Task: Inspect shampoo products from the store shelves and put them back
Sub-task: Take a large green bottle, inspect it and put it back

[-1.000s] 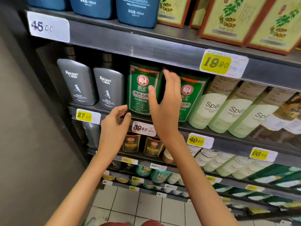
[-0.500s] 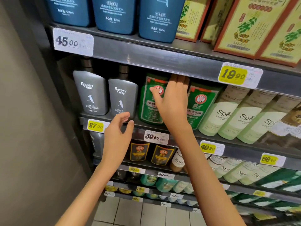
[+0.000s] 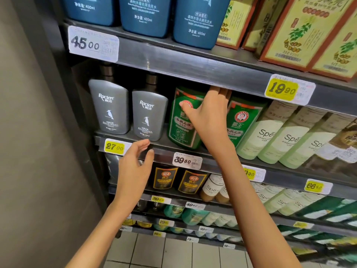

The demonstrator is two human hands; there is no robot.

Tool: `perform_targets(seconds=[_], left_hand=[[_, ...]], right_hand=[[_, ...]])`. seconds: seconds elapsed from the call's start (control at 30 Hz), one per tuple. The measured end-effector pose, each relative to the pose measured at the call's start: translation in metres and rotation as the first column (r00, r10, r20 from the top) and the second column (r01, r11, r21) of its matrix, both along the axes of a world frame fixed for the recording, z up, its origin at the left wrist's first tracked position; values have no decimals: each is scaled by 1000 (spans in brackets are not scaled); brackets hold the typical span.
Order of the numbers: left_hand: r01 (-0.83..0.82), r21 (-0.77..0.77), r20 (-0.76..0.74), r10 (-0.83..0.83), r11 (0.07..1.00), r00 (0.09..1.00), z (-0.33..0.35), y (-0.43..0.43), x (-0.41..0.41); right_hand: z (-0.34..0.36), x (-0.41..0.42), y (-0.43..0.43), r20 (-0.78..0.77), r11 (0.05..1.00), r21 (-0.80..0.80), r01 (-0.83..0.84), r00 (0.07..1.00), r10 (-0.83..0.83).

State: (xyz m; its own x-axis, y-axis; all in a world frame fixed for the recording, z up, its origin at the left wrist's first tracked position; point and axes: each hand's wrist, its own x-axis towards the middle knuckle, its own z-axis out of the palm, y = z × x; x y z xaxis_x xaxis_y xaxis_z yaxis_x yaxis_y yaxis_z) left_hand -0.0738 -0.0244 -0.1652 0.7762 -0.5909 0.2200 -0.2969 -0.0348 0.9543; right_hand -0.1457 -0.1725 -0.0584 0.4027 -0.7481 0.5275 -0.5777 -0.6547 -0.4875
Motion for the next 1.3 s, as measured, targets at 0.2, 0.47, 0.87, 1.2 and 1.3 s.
perform_targets(seconds=[0.2,0.47,0.87,1.2,1.3], left_hand=[[-9,19,-19,9,1000,1000,-1,-1,-5],[-25,27,-18,25,999,1000,-2,4,-5],[6,47,-55,-3,999,998,-12,24,7],[-22,6,-94,22,1000,995,-23,32,17],[-12,9,-81,12,1000,997,-24,33,13]], right_hand=[[1,11,8,134,997,27,71,988,-74],[-36,22,34,562,985,130,114,810,-167],[-77,30,36,568,899,430,86,748,-343],[-70,12,45,610,904,427,18,733,-302],[-63,2,50,603,876,481,-26,735,-309]])
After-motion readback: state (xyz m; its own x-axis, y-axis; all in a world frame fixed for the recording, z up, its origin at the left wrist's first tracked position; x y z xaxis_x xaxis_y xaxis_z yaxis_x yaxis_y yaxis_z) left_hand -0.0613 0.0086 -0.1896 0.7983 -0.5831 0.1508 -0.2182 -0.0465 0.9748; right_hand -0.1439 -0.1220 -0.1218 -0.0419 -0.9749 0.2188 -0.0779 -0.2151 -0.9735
